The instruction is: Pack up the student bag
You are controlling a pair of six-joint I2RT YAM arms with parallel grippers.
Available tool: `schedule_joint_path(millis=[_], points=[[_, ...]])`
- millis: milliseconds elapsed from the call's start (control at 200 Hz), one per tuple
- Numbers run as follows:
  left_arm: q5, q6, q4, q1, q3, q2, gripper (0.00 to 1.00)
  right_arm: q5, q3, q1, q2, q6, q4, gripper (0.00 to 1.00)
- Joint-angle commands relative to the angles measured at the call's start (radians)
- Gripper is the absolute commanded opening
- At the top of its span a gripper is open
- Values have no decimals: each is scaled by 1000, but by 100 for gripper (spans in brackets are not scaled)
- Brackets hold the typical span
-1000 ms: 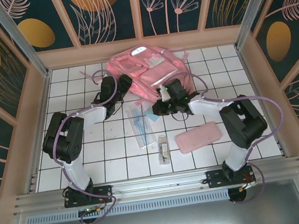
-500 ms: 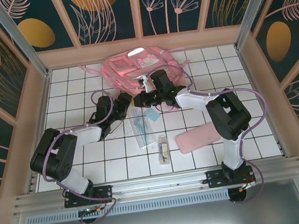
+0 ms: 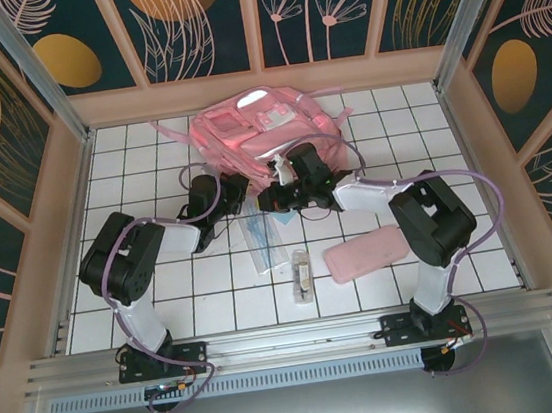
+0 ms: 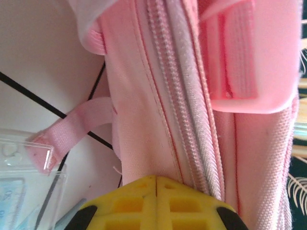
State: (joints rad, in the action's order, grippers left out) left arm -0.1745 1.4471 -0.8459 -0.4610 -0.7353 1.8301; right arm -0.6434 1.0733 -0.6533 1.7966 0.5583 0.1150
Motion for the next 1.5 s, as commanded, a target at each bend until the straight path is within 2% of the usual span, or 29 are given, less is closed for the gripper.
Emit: schedule_joint_path(millis=[0, 135, 235, 250, 290, 335, 465, 565, 770, 845, 1001, 1166, 1246, 1361, 1426, 1491], points=[[74, -14, -118, 4, -33, -14, 0, -71, 20, -52, -69, -88, -114, 0], [97, -38, -96, 4, -1, -59, 0, 100, 68, -28, -67, -208, -335, 0], [52, -37, -120, 4, 4, -70, 0, 84, 49, -2, -87, -204, -314, 0], [37, -33, -125, 4, 2, -68, 3, 79, 47, 1, -90, -199, -306, 0], [2, -9, -138, 1, 1, -64, 20, 69, 49, 5, -91, -192, -287, 0], [-22, 22, -162, -6, 9, -65, 32, 66, 56, 7, -88, -187, -270, 0], [-27, 65, -159, -35, 44, -97, 54, 69, 94, 10, -63, -189, -249, 0], [-10, 75, -142, -51, 58, -110, 60, 52, 112, 10, -49, -186, -232, 0], [0, 102, -121, -64, 101, -212, 62, 69, 111, 27, -34, -190, -217, 0], [34, 90, -87, -73, 113, -239, 68, 47, 122, 25, -29, -193, -205, 0], [-17, 79, -85, -78, 39, -153, 69, 31, 151, -4, -26, -216, -220, 0], [-79, 113, -87, -101, -1, -46, 69, 75, 154, -17, -44, -235, -256, 0], [-84, 110, -60, -103, 20, -48, 69, 106, 150, -16, -53, -243, -271, 0], [-57, 95, -34, -103, 30, -44, 69, 67, 143, -27, -56, -244, -261, 0], [-33, 77, -23, -102, 4, -16, 62, 55, 140, -42, -59, -250, -273, 0], [-29, 62, -50, -101, -35, 28, 37, 68, 131, -56, -66, -263, -299, 0]])
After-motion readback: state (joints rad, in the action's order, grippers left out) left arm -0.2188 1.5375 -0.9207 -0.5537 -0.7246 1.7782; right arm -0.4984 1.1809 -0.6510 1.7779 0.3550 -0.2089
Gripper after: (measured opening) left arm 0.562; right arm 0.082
